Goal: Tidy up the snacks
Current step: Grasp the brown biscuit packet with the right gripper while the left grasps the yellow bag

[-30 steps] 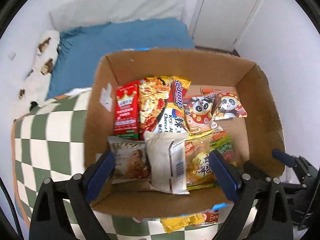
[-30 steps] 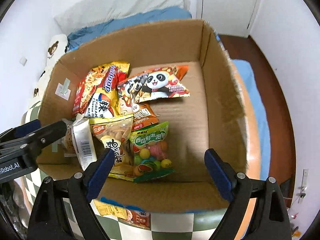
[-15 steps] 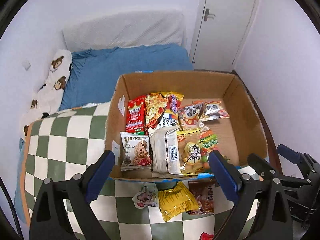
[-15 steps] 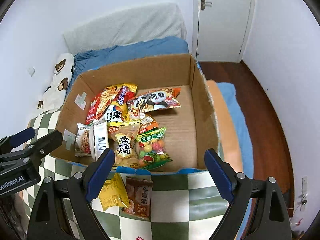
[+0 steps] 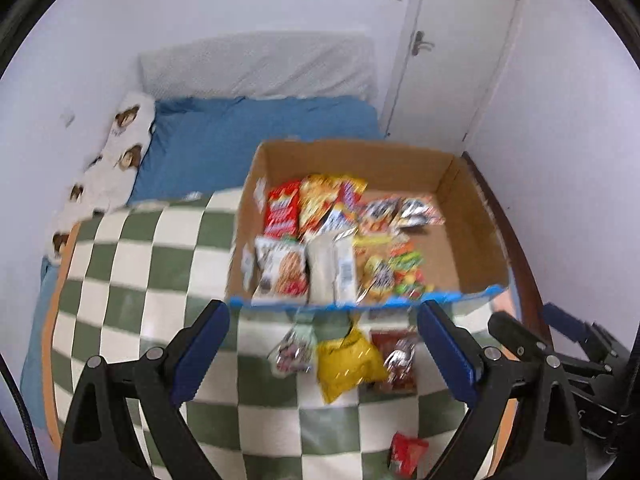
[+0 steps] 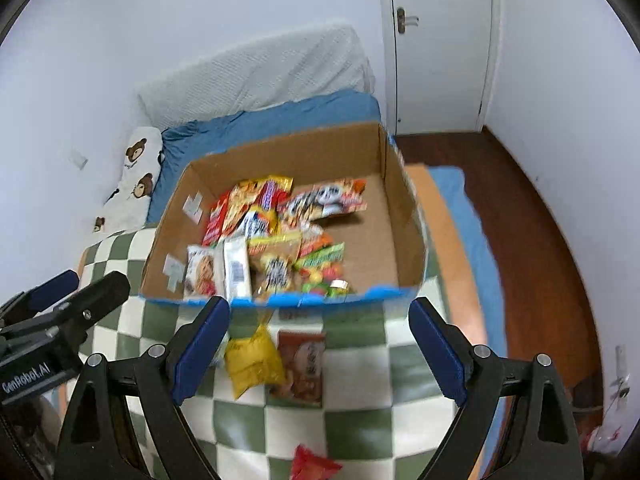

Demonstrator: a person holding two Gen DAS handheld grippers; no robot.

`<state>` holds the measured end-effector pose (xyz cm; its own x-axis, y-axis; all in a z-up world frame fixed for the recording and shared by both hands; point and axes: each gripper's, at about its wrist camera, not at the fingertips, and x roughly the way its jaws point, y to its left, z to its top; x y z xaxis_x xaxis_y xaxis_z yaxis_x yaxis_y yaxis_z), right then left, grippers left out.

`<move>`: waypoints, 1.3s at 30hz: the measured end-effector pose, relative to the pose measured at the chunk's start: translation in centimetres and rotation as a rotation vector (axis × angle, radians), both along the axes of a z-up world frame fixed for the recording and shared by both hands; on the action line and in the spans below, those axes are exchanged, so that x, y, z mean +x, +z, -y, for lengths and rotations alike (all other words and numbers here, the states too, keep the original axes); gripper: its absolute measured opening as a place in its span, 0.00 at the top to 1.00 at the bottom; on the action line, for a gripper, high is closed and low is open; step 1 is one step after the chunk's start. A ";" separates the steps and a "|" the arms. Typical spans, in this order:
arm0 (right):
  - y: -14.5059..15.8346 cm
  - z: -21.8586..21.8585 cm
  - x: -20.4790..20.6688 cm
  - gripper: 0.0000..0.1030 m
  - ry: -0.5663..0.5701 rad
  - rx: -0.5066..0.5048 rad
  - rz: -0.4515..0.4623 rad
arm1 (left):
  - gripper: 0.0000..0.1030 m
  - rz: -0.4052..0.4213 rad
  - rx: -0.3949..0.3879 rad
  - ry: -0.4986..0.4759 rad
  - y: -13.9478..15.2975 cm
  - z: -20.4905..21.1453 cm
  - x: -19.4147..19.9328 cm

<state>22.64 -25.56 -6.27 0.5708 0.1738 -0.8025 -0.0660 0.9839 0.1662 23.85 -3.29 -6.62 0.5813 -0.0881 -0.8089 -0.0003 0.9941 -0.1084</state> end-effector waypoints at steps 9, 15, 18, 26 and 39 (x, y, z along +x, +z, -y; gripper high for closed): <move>-9.5 -1.9 -0.8 0.10 0.019 0.091 -0.235 | 0.07 -0.199 0.120 0.091 -9.2 -4.7 -0.7; -16.3 -2.0 1.7 0.33 -0.026 0.074 -0.345 | 0.07 -0.293 0.198 -0.008 -14.2 -4.0 1.4; -17.9 -3.0 2.3 0.34 -0.004 0.046 -0.369 | 0.07 -0.336 0.233 -0.130 -16.0 -2.2 2.5; -19.7 -5.0 3.9 0.39 0.044 -0.038 -0.390 | 0.07 -0.308 0.319 -0.344 -16.9 2.8 2.5; -19.8 2.0 0.1 0.45 0.027 0.031 -0.464 | 0.18 -0.282 0.560 -0.862 -19.3 11.5 0.3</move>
